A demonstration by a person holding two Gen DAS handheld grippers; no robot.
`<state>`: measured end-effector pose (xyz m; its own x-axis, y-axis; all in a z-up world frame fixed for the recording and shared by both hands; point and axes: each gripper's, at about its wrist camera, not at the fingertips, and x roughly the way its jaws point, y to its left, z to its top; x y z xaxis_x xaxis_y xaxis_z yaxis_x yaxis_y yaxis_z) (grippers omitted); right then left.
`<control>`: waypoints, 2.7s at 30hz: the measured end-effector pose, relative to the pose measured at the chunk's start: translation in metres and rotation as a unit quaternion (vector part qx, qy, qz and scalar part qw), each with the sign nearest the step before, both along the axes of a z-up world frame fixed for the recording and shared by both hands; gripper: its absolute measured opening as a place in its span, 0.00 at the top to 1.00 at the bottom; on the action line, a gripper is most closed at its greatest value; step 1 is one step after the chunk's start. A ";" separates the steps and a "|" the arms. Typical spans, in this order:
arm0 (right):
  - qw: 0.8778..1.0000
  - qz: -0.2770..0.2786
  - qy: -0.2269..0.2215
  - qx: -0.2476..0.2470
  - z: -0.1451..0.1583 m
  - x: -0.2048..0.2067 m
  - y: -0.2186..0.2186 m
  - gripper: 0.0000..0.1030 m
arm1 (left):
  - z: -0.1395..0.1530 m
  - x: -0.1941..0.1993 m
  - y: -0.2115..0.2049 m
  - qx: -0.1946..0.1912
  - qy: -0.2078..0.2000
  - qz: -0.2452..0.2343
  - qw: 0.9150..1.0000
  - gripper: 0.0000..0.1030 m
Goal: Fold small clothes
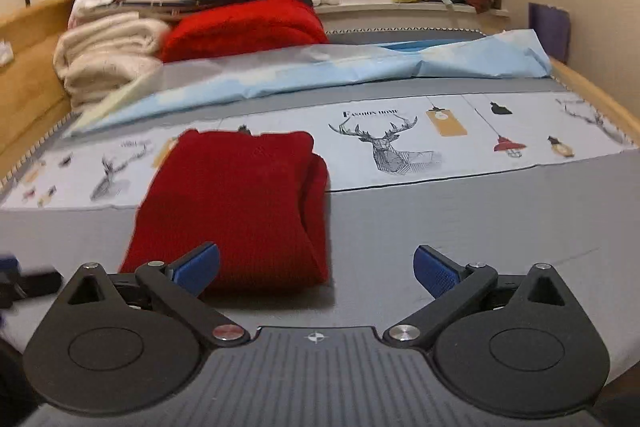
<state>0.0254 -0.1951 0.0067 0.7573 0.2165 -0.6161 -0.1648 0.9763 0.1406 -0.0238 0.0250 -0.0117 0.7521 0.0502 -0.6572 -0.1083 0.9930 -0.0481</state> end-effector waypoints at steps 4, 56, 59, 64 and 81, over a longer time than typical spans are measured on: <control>1.000 -0.007 -0.010 -0.028 -0.004 -0.001 0.002 0.01 | -0.004 0.008 0.001 -0.001 -0.003 0.011 1.000 0.00; 0.995 0.058 -0.019 -0.083 -0.015 0.006 0.070 0.01 | -0.025 0.031 0.016 -0.009 0.032 0.037 0.999 0.00; 0.994 0.060 -0.022 -0.084 -0.014 0.005 0.071 0.01 | -0.025 0.031 0.017 -0.006 0.035 0.037 0.999 0.00; 0.995 0.061 -0.018 -0.082 -0.016 0.005 0.071 0.01 | -0.026 0.032 0.022 -0.013 0.038 0.036 0.999 0.00; 0.994 0.063 -0.019 -0.088 -0.017 0.004 0.074 0.01 | -0.028 0.032 0.022 -0.012 0.040 0.033 0.999 0.00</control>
